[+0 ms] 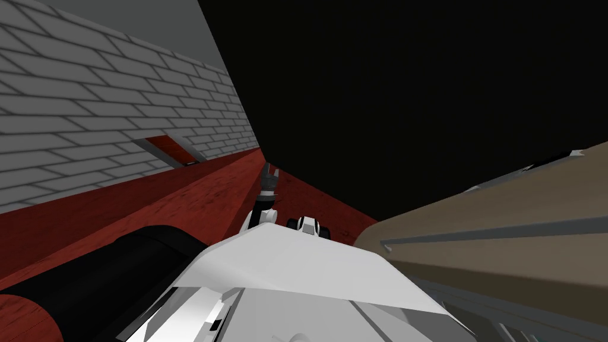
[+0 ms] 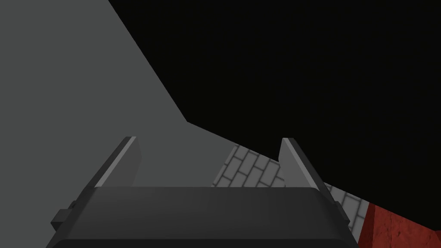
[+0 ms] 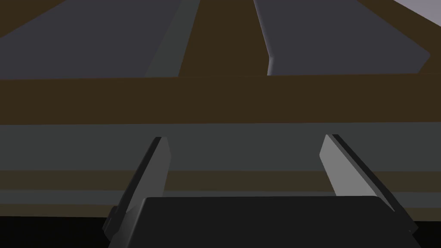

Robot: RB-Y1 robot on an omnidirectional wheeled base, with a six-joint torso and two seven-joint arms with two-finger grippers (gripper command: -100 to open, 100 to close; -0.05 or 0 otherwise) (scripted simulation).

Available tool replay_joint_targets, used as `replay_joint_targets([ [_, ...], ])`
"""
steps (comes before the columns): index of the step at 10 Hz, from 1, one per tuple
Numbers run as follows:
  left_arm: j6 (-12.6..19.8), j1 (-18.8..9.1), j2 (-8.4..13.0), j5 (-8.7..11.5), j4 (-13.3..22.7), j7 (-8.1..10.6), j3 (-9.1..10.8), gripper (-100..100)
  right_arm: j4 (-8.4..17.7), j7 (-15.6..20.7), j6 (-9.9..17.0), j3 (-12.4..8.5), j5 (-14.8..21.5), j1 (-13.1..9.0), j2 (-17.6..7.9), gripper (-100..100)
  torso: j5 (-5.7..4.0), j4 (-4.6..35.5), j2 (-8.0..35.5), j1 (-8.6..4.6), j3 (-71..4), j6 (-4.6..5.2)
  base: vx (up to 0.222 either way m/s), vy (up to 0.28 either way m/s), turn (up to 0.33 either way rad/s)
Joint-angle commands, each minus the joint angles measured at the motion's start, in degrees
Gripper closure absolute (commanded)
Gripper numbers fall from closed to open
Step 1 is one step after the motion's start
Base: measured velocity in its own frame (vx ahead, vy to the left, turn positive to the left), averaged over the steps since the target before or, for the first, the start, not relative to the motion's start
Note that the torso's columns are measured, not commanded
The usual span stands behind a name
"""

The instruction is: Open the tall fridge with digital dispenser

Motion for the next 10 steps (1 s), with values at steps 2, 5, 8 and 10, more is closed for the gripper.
replay_joint_targets([
  [2, 0.0, 0.0, 0.0, 0.0, 0.0, 0.0, 0.0, 0, 0.5, -2.3, -1.3, -4.3, -2.6, 2.4, -0.4, -100, 0.1, 0.0, -0.1, 0.3, 0.0, 0.02, 0.058, 0.006, -0.007],
  [5, 0.0, 0.0, 0.0, 0.0, 0.0, 0.0, 0.0, 0, 1.0, -4.7, -1.7, -7.5, -4.3, 4.9, -1.1, -100, 0.11, -0.1, -0.2, 0.33, -0.2, 0.01, 0.073, 0.018, -0.007],
  [8, 0.0, 0.0, 0.0, 0.0, 0.0, 0.0, 0.0, 0, 1.5, -7.0, -2.1, -10.6, -6.0, 7.3, -1.7, -100, 0.09, -0.1, -0.1, 0.28, -0.1, 0.01, 0.071, 0.017, -0.007],
  [10, 0.0, 0.0, 0.0, 0.0, 0.0, 0.0, 0.0, 0, 1.8, -8.5, -2.4, -12.7, -7.1, 9.0, -2.2, -100, 0.08, 0.0, -0.1, 0.24, -0.1, 0.01, 0.066, 0.008, -0.007],
])
